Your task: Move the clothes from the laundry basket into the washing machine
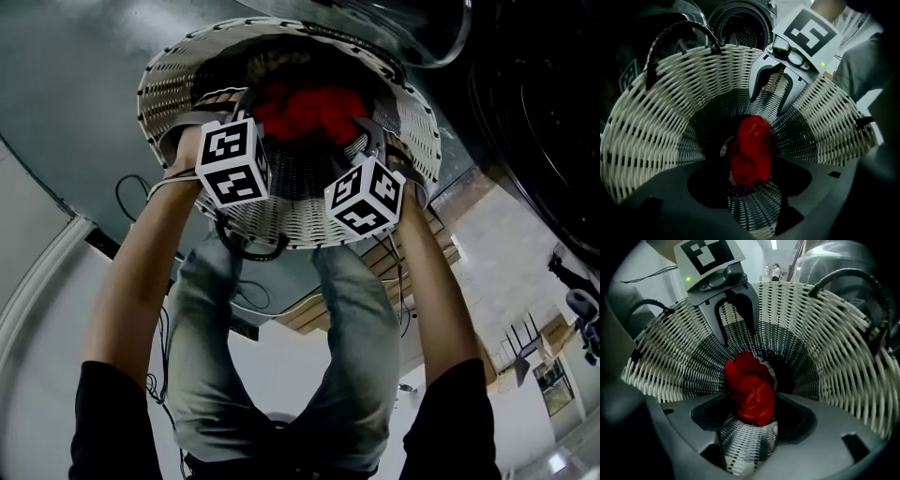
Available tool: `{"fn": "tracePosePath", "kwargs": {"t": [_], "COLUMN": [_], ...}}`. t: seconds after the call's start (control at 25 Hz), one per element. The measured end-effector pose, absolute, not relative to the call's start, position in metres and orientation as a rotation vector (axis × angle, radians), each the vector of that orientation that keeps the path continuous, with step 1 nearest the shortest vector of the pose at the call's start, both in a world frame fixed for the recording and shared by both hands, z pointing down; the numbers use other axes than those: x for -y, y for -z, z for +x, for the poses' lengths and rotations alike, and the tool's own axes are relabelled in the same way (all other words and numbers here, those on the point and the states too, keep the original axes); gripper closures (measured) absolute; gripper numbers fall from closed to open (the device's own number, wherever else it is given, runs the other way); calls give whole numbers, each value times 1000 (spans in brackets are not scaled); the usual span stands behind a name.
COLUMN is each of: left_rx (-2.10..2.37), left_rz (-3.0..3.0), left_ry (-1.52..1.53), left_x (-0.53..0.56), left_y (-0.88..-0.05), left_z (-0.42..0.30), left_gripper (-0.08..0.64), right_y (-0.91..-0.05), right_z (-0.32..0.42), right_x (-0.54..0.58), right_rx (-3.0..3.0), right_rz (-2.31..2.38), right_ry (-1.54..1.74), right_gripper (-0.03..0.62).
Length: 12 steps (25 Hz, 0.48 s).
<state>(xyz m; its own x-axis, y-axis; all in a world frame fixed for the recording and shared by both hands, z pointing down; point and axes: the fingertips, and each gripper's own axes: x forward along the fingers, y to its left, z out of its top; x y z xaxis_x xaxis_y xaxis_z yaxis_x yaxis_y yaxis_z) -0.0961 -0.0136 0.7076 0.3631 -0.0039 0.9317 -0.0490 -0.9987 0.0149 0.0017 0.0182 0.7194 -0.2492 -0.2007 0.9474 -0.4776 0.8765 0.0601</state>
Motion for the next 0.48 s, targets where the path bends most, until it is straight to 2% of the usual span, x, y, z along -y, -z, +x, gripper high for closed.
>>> {"fn": "tracePosePath", "kwargs": {"t": [0.12,0.24,0.32,0.48], "left_rx": [-5,-51,-89,-112], "left_rz": [2561,2540,2513,2524], "left_ry": [-1769,-1806,-1831,-1856], "left_x": [10,8,4,10], "left_y": [-724,-742,-756,-777], "left_z": [-89,-88,-91,-90], "left_gripper": [272,259,232,179], "right_y": [-734,-749,-760,-783], "right_z": [-5,-5,-4,-6], "right_x": [-16,-16,-17,-13], "right_rx": [1827,1816,1796,1771], "right_rz": [468,441,427,372], "right_ry": [-249,-232,-233,-196], "right_gripper": [293,256,249,191]}}
